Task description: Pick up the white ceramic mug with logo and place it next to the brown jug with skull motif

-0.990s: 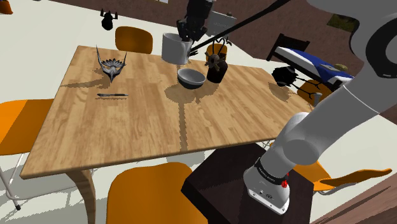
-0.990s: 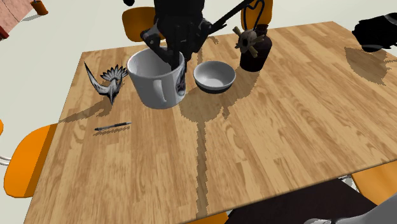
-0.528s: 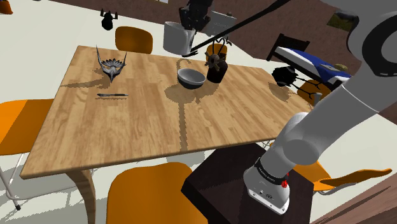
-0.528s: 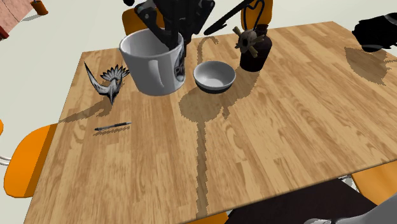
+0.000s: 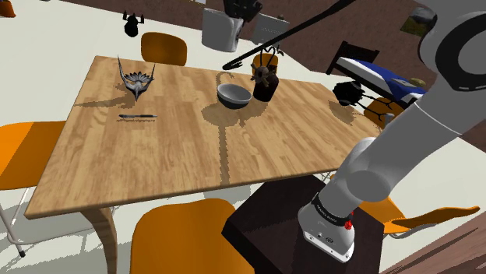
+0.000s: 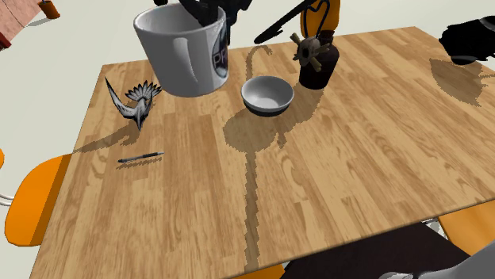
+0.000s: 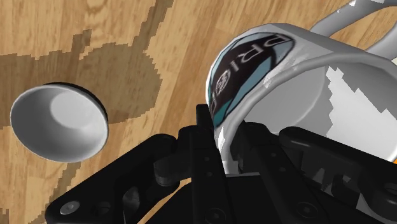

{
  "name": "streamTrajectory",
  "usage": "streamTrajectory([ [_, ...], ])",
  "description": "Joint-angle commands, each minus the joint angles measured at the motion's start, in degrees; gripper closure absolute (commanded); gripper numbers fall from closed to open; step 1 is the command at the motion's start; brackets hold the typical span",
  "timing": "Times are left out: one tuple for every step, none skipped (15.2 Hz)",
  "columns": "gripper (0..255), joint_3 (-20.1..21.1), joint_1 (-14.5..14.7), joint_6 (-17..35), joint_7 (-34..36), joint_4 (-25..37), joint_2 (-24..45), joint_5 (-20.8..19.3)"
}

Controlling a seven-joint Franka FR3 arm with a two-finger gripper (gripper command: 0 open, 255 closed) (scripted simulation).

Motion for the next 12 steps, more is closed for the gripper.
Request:
streamTrajectory([
  [255,0.0,-0.02,-1.44,0.04,2.1,0.68,-0.09],
  [255,-0.83,-0.57,-1.38,-1.34,0.91,-0.42,0.06],
  [255,-1.67,-1.11,-1.35,-2.72,-0.2,-1.44,0.17],
  [255,-2.51,-1.65,-1.34,-4.1,-1.22,-2.41,0.24],
  [255,-3.38,-2.16,-1.35,-5.48,-2.17,-3.31,0.27],
  [255,-4.26,-2.66,-1.38,-6.86,-3.03,-4.15,0.27],
  [255,-5.14,-3.16,-1.43,-8.24,-3.82,-4.93,0.24],
  [255,-6.03,-3.66,-1.49,-9.62,-4.53,-5.64,0.18],
  [255,-6.93,-4.16,-1.57,-11.0,-5.17,-6.3,0.1],
  [255,-7.84,-4.64,-1.65,-12.38,-5.74,-6.89,-0.01],
  [255,-8.75,-5.13,-1.75,-13.77,-6.24,-7.42,-0.13],
  [255,-9.67,-5.62,-1.85,-15.16,-6.66,-7.89,-0.27],
])
